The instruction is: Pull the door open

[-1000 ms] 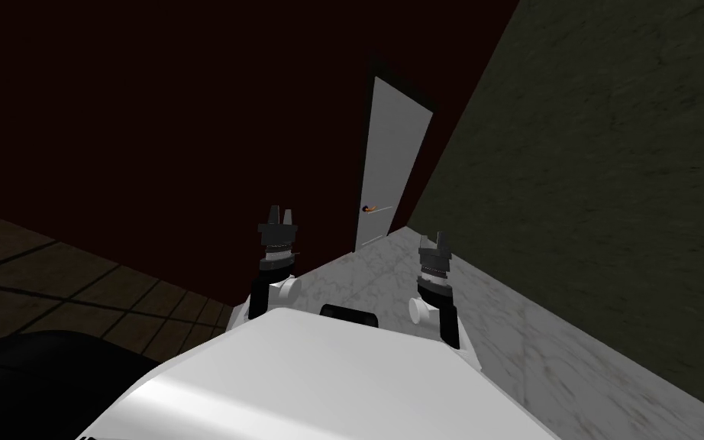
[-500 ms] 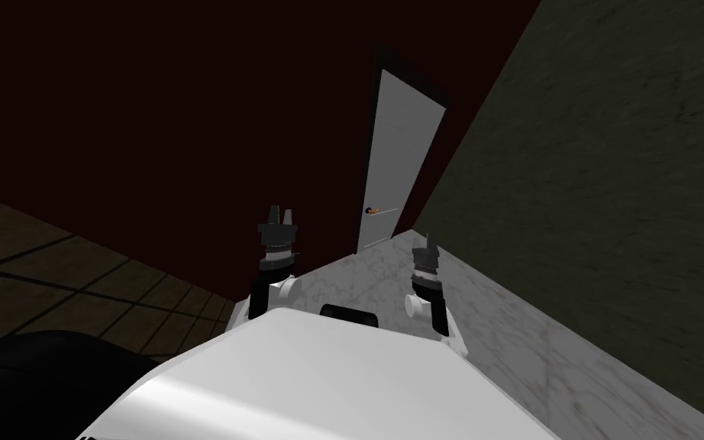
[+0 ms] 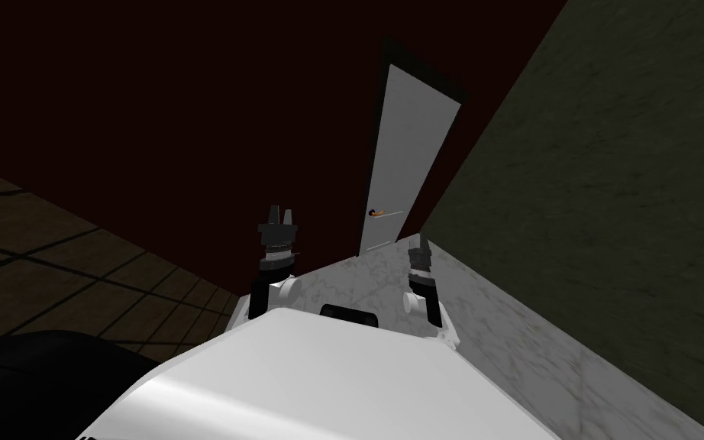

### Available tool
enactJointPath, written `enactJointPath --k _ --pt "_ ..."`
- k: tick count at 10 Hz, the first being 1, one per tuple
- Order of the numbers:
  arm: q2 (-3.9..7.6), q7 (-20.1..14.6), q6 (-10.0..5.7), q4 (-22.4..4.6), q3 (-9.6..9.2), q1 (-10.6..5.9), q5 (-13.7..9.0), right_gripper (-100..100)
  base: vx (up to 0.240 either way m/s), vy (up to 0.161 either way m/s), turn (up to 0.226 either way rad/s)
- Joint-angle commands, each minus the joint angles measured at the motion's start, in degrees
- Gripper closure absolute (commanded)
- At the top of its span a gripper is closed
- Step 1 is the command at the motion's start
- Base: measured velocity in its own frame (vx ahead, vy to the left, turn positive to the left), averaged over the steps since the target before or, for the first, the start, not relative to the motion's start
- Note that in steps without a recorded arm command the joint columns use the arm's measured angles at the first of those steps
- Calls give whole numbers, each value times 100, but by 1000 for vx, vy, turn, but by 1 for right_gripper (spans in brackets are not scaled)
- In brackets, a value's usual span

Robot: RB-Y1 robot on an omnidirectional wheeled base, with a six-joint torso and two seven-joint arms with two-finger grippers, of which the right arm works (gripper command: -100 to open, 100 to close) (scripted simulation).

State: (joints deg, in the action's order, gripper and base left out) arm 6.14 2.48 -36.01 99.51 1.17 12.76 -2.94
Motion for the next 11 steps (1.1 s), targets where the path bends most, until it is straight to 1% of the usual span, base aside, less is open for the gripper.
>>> enactJointPath --k 1,5,6,7,9,10,11 --pt "38 -46 -53 -286 13 -111 13 -100 75 -65 143" --pt "114 -134 -125 -1011 45 -453 51 -100 78 -78 144" --pt "114 -134 -125 -1044 45 -453 51 -100 50 -53 33" --pt "132 -157 -143 -1235 53 -541 61 -100 45 -49 81" --pt "169 -202 -180 -1569 70 -717 80 -100 59 -84 165" --pt "169 -202 -180 -1616 70 -717 80 -100 45 -59 41" --pt "187 -225 -198 -1806 78 -805 90 -100 52 -42 67"
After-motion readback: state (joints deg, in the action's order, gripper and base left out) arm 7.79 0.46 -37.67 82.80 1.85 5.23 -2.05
